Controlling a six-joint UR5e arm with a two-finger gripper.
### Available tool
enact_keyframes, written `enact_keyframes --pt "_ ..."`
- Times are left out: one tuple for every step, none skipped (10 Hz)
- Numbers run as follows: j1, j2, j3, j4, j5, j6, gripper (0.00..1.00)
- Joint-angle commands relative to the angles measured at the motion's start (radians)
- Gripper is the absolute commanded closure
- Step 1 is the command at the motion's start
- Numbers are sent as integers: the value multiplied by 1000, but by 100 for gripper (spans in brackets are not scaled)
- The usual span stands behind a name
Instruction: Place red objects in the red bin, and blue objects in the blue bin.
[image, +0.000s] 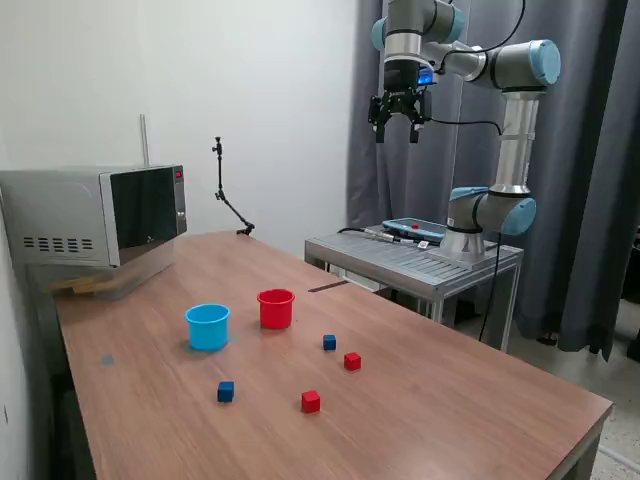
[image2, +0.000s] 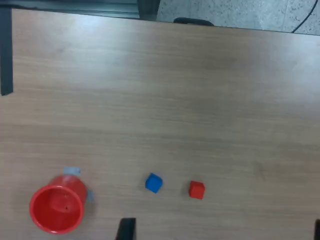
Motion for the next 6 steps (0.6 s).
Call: enact_keyframes --pt "-4 22 -8 -3 0 3 0" --pt "-9 36 -11 -6 0 29 0" --pt "-10 54 -13 -7 0 69 0" --pt "-12 66 -11 -12 0 118 0" --pt "-12 68 -11 -32 0 184 0" --pt "-12 85 -10 -44 0 253 0"
